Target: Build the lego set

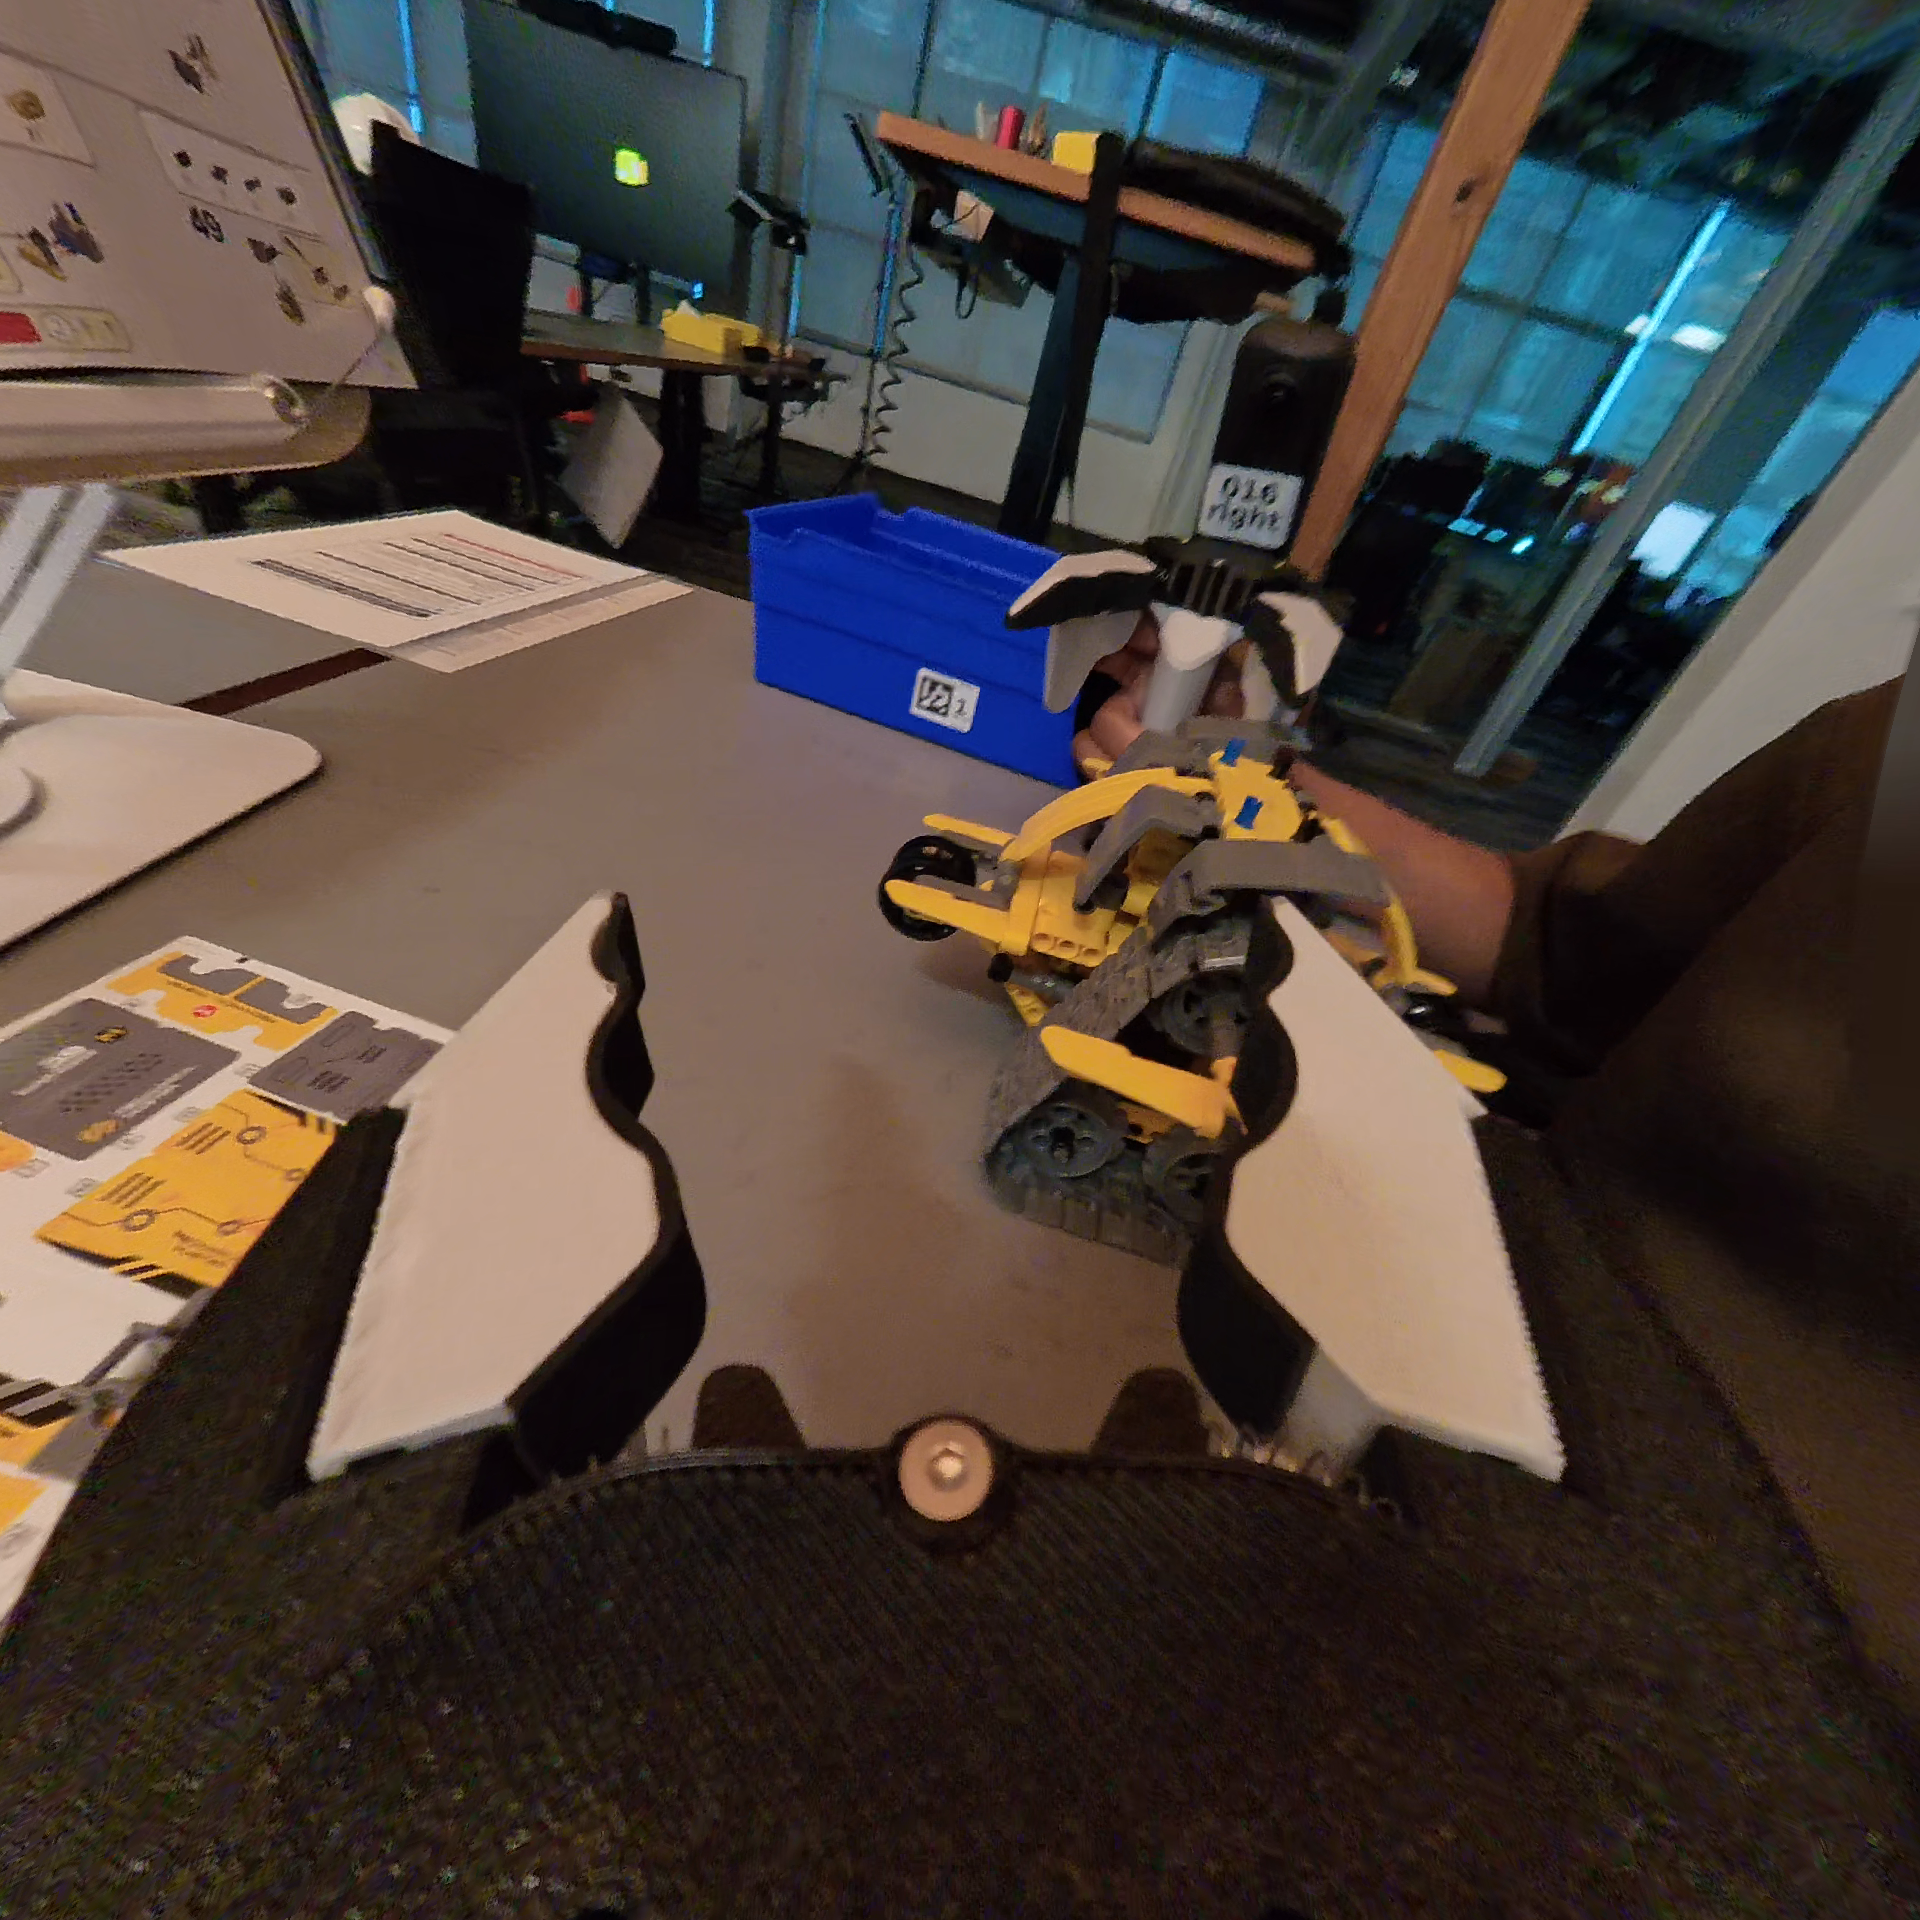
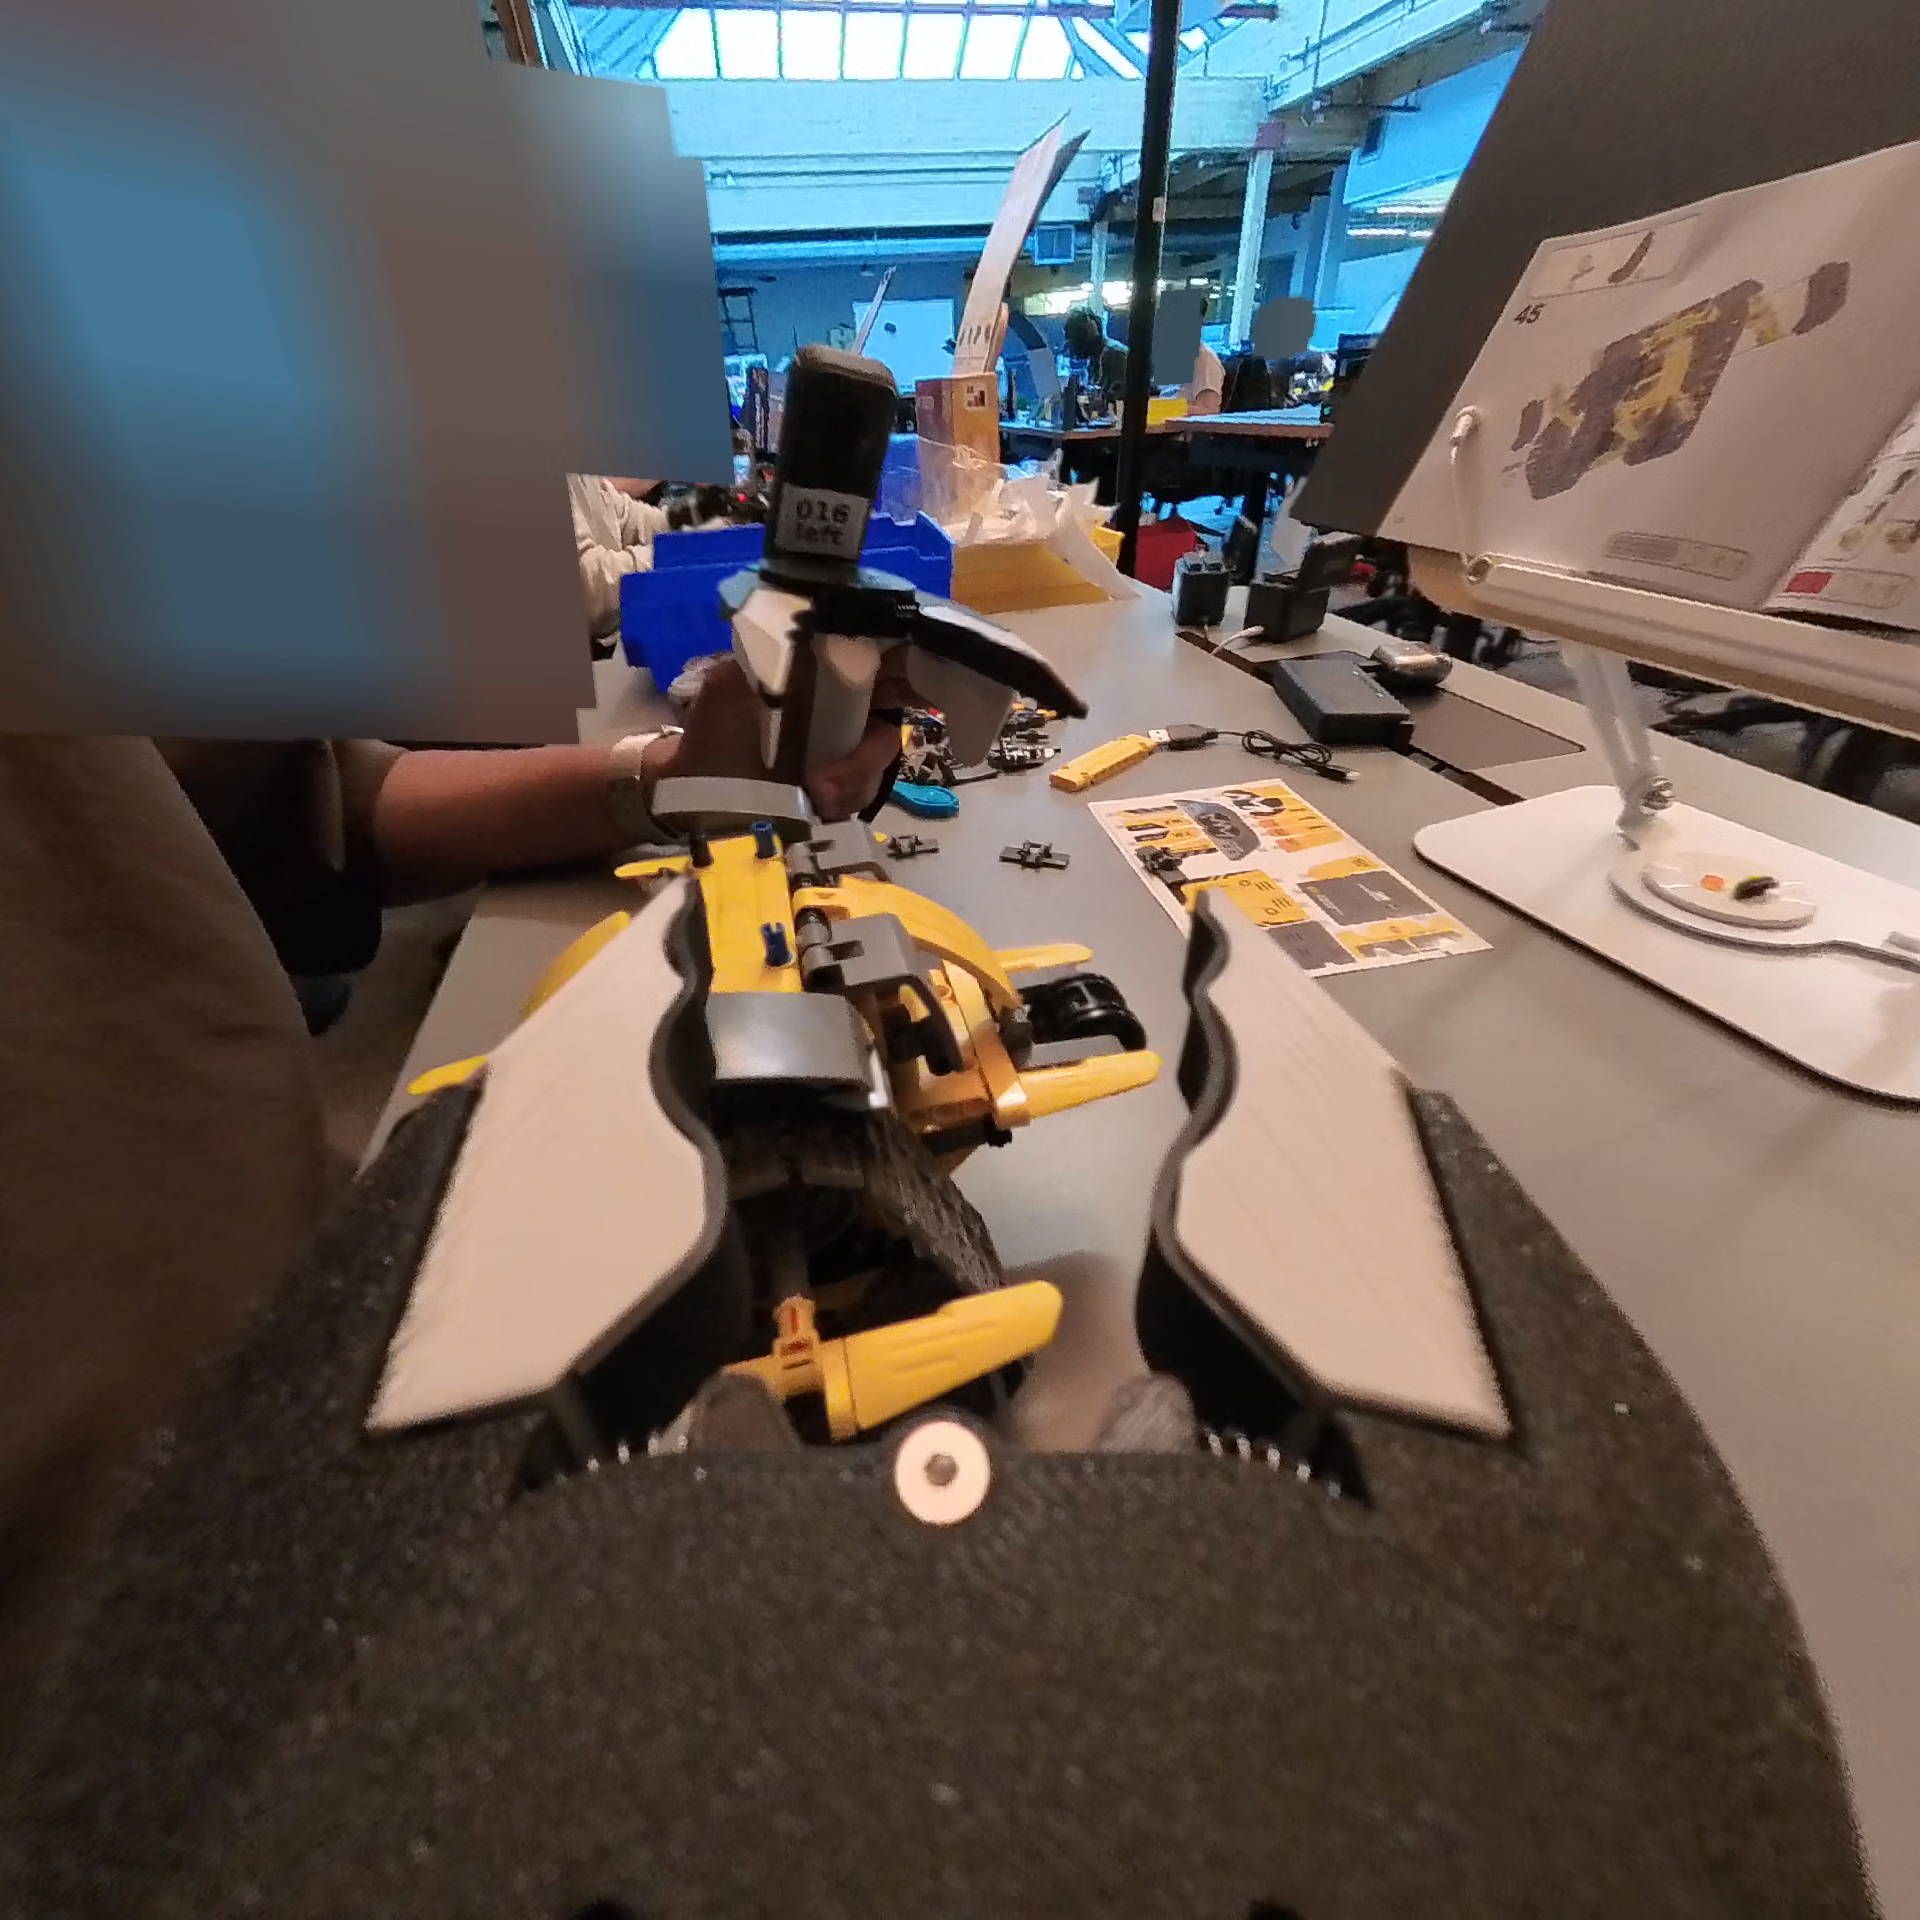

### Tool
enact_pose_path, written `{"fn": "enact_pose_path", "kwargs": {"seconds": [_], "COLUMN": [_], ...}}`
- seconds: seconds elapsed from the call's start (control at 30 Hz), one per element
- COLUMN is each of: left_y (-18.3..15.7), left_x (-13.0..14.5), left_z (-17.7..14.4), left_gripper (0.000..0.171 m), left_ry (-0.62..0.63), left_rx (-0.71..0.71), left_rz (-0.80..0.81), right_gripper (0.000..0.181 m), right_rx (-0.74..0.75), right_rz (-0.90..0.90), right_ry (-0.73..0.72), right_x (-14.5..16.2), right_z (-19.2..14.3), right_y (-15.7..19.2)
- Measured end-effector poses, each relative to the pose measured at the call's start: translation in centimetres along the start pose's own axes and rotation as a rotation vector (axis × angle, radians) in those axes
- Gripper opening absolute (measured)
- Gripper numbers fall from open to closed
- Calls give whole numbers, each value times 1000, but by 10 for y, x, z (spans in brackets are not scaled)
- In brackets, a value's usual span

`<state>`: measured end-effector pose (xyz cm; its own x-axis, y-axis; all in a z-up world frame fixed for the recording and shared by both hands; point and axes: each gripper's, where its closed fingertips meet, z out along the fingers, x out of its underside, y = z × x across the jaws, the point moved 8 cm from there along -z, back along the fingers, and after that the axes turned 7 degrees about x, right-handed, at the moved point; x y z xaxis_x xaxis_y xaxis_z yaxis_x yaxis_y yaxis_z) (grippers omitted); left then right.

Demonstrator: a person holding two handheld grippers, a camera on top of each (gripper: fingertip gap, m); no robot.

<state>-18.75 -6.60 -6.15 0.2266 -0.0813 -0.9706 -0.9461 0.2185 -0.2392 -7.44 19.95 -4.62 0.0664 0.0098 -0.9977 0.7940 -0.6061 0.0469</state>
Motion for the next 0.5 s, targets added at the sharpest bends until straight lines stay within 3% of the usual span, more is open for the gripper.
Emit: {"fn": "enact_pose_path", "kwargs": {"seconds": [0.23, 0.33, 0.5], "left_y": [-12, -19, -25], "left_x": [-1, -2, -7], "left_z": [10, 9, 4], "left_gripper": [114, 102, 97], "left_ry": [42, 52, -6], "left_rx": [-34, -16, -65], "left_rz": [105, 151, 250], "right_gripper": [90, 90, 90], "right_rx": [2, 3, -5], "right_rz": [-27, -28, -22], "right_ry": [11, 11, 16], "right_x": [-1, -1, 0], "right_z": [0, 0, 1], "right_y": [3, 3, 3]}}
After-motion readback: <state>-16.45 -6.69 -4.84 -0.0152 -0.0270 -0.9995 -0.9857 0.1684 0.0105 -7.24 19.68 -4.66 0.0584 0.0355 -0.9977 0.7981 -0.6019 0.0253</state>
